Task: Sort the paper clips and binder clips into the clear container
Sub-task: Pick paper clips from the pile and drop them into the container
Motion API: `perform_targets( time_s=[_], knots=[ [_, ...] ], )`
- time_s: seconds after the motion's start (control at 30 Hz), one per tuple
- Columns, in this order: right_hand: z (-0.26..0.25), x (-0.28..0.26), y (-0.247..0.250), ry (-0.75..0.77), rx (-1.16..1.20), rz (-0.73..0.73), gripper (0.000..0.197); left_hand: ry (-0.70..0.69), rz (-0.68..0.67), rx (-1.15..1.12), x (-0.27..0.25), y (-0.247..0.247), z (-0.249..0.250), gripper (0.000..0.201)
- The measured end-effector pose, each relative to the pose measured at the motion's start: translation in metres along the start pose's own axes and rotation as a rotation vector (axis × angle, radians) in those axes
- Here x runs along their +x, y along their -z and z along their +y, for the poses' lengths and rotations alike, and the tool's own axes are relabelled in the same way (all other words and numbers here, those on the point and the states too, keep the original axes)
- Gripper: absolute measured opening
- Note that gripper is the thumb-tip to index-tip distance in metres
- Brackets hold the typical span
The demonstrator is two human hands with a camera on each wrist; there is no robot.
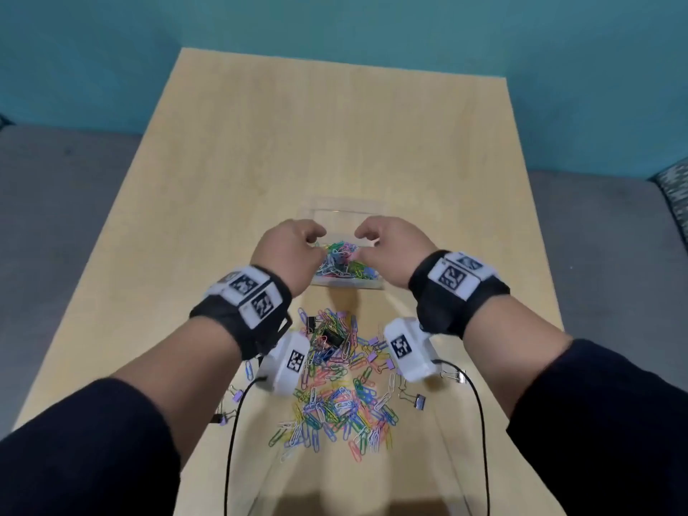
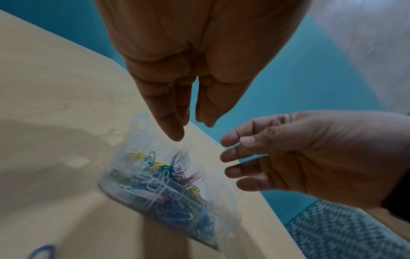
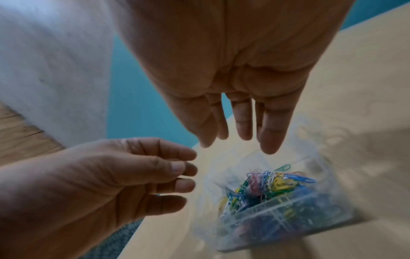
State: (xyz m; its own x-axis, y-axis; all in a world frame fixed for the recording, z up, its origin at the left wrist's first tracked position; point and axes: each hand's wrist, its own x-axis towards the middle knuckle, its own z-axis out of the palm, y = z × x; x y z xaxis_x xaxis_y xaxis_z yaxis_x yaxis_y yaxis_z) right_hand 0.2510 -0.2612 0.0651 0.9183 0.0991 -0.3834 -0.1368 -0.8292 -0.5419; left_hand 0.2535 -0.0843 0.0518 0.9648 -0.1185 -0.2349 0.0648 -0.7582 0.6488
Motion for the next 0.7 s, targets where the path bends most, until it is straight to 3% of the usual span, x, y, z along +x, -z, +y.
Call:
perform_targets(
  time_s=[0.13, 0.23, 0.33, 0.43, 0.5, 0.7],
  knots=[
    [0.017, -0.064, -0.021, 0.187, -0.158, 0.046, 0.032, -0.150, 0.102, 0.068, -0.060, 0.006, -0.027, 0.027],
    [0.034, -0.130, -0.060, 0.329, -0.282, -0.037, 0.043, -0.274, 0.004, 0.193, -0.129, -0.010, -0.056, 0.026],
    [0.052, -0.182, -0.103, 0.415, -0.432, -0.083, 0.072, -0.186, -0.169, 0.350, -0.192, -0.034, -0.085, 0.050],
    [0.070, -0.205, -0.139, 0.367, -0.512, -0.202, 0.100, -0.185, -0.236, 0.466, -0.220, -0.056, -0.105, 0.090],
    [0.075, -0.210, -0.156, 0.317, -0.533, -0.216, 0.108, -0.233, -0.221, 0.530, -0.221, -0.067, -0.108, 0.105],
    [0.052, -0.199, -0.173, 0.211, -0.464, -0.052, 0.095, -0.264, -0.175, 0.441, -0.201, -0.083, -0.090, 0.101]
  ],
)
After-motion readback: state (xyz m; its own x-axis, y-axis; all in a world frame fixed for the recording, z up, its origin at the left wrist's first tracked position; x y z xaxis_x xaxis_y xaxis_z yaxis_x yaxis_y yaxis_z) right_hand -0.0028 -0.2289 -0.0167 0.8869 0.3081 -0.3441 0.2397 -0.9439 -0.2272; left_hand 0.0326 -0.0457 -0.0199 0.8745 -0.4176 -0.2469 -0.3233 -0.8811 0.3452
